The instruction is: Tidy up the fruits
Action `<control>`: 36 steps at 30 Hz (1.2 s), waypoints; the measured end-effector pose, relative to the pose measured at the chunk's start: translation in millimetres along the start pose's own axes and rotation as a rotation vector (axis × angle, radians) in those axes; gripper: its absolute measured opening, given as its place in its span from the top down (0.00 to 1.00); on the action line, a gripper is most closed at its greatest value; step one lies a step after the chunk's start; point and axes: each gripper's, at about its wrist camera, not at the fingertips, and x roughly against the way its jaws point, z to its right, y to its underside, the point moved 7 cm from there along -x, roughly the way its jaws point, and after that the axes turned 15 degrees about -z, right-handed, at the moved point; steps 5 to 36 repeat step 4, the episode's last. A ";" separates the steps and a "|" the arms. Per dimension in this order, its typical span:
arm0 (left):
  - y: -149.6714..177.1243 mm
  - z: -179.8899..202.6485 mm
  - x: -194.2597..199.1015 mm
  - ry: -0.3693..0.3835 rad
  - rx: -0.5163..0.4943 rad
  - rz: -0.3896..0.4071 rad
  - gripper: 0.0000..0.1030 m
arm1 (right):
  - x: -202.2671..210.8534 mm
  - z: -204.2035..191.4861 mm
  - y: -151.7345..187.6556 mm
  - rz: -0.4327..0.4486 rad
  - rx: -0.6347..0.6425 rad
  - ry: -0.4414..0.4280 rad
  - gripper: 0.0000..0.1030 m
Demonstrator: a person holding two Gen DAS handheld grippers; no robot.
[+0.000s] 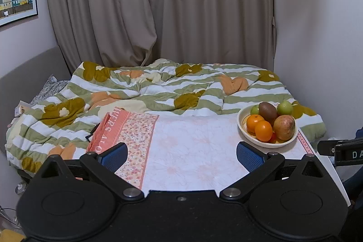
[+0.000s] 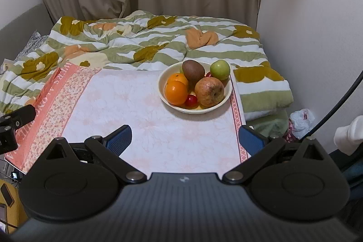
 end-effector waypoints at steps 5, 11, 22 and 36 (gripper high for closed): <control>1.3 -1.9 2.6 -0.002 0.006 0.000 0.00 | 3.2 2.3 -0.2 0.004 -0.006 -0.005 0.00; 1.3 -1.9 2.6 -0.002 0.006 0.000 0.00 | 3.2 2.3 -0.2 0.004 -0.006 -0.005 0.00; 1.3 -1.9 2.6 -0.002 0.006 0.000 0.00 | 3.2 2.3 -0.2 0.004 -0.006 -0.005 0.00; 1.3 -1.9 2.6 -0.002 0.006 0.000 0.00 | 3.2 2.3 -0.2 0.004 -0.006 -0.005 0.00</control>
